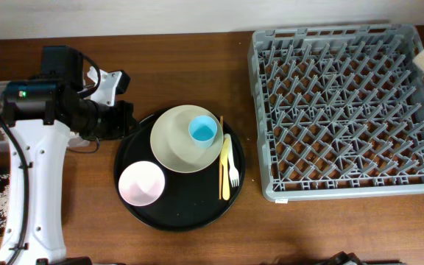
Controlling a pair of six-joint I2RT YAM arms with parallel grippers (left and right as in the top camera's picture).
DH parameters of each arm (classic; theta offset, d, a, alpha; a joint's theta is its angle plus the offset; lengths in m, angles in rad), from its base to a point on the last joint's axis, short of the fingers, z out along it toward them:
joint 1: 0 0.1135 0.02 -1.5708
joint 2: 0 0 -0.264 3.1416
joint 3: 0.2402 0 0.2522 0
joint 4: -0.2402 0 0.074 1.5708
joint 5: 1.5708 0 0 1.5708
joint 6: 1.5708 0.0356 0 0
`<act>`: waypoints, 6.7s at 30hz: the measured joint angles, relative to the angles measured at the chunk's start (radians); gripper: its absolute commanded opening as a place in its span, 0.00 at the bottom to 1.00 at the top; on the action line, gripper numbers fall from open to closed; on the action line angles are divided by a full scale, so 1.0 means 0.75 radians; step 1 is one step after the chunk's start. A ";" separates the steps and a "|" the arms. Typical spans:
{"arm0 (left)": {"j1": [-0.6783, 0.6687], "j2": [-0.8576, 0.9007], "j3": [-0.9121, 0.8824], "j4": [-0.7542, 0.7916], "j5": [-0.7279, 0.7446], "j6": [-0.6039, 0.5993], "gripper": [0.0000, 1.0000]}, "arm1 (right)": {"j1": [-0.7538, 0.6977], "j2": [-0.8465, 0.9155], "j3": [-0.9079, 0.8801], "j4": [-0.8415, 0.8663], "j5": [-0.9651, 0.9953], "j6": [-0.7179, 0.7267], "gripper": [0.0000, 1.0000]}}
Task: Sort waste into correct bins and load items into the dishwasher rack
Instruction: 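Carry the white cup right over the grey dish rack with the right gripper, then lower the white cup upside down into the rack and release it, then grasp the blue cup on the beige plate with the left gripper and lift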
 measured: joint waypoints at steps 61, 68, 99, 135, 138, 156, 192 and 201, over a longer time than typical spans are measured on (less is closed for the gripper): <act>0.000 0.000 0.000 0.007 -0.229 -0.093 0.99 | 0.489 -0.200 -0.679 -0.329 0.005 -0.414 0.34; 0.000 0.000 0.000 0.007 -0.229 -0.093 0.99 | 0.532 -0.179 -0.680 -0.360 0.186 -0.469 0.34; 0.000 0.000 0.001 0.008 -0.234 -0.093 0.99 | 1.399 0.244 -0.306 -2.391 1.953 -2.363 0.18; 0.000 0.000 0.001 0.008 -0.234 -0.093 0.99 | 1.605 0.674 -0.500 -2.151 2.037 -2.321 0.29; 0.000 0.000 0.001 0.008 -0.234 -0.093 0.99 | 1.605 0.674 -0.525 -2.117 2.037 -2.321 0.69; 0.000 0.000 0.001 0.009 -0.235 -0.093 0.99 | 1.606 0.695 -0.177 -2.376 1.992 -2.316 0.79; -0.364 0.572 -0.162 0.619 -0.020 -0.183 0.41 | 1.642 0.672 0.302 -2.778 1.844 -2.317 1.00; -0.450 0.602 -0.162 0.629 -0.199 -0.239 0.09 | 1.642 0.672 0.272 -2.774 1.844 -2.318 1.00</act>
